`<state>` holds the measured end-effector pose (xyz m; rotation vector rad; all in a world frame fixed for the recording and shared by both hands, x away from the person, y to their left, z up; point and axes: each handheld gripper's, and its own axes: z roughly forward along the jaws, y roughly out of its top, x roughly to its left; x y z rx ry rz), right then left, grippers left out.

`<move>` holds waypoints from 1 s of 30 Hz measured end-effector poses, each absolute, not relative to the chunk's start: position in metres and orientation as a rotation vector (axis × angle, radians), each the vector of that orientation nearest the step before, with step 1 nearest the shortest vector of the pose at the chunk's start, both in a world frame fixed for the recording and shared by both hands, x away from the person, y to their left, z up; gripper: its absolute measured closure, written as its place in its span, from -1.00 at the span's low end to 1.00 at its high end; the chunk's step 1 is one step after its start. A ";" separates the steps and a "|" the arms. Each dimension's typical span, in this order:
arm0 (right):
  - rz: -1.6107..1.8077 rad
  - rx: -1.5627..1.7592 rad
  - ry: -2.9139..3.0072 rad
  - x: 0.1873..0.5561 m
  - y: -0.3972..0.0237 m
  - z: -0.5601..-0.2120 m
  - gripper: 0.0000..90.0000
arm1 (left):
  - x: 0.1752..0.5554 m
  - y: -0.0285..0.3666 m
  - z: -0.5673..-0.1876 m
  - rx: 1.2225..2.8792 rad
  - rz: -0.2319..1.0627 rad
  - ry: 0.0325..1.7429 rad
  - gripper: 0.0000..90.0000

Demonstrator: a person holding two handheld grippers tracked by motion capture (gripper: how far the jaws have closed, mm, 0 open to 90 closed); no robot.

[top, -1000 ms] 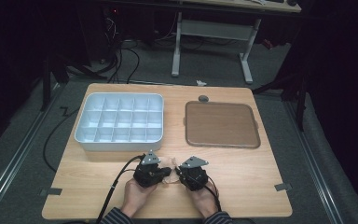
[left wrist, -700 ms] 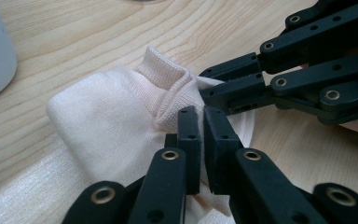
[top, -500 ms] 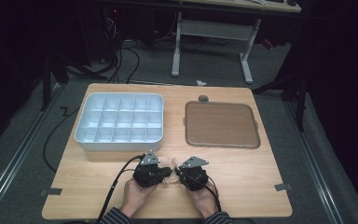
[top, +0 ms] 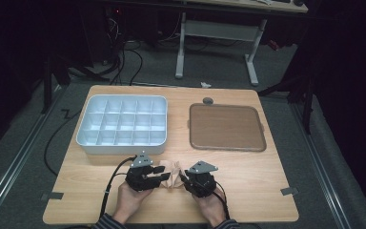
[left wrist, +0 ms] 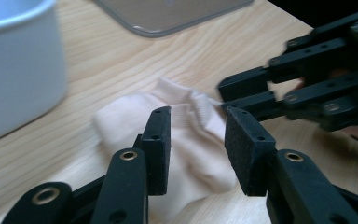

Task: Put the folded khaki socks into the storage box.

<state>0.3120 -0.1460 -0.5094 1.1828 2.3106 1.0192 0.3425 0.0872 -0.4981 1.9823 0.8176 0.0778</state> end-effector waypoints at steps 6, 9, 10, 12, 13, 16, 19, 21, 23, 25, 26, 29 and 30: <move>1.061 1.143 2.285 0.303 -0.145 -0.497 0.70 | 0.352 0.105 -0.506 1.989 0.089 0.923 0.29; 1.070 1.118 2.291 0.300 -0.139 -0.492 0.74 | 0.355 0.110 -0.512 1.996 0.088 0.956 0.26; 1.077 1.110 2.297 0.300 -0.136 -0.491 0.75 | 0.355 0.110 -0.513 1.999 0.090 0.962 0.25; 1.088 1.099 2.310 0.300 -0.130 -0.490 0.76 | 0.356 0.109 -0.517 2.009 0.089 0.972 0.23; 1.095 1.089 2.316 0.301 -0.127 -0.489 0.76 | 0.356 0.108 -0.518 2.017 0.089 0.975 0.21; 1.095 1.064 2.332 0.302 -0.117 -0.490 0.76 | 0.357 0.105 -0.522 2.022 0.082 0.979 0.17; 1.098 1.056 2.342 0.303 -0.109 -0.492 0.76 | 0.356 0.103 -0.524 2.034 0.094 0.976 0.14; 1.097 1.055 2.350 0.304 -0.105 -0.495 0.76 | 0.355 0.101 -0.525 2.040 0.099 0.975 0.14; 1.090 1.056 2.355 0.306 -0.102 -0.498 0.76 | 0.354 0.100 -0.525 2.043 0.106 0.973 0.13; 1.074 1.060 2.363 0.307 -0.100 -0.502 0.76 | 0.353 0.099 -0.525 2.046 0.109 0.971 0.13; 1.070 1.060 2.367 0.308 -0.099 -0.504 0.76 | 0.353 0.098 -0.525 2.051 0.114 0.967 0.13; 1.043 1.073 2.373 0.310 -0.100 -0.509 0.76 | 0.350 0.094 -0.524 2.067 0.134 0.953 0.13; 1.040 1.083 2.374 0.310 -0.101 -0.510 0.76 | 0.349 0.093 -0.524 2.074 0.140 0.947 0.13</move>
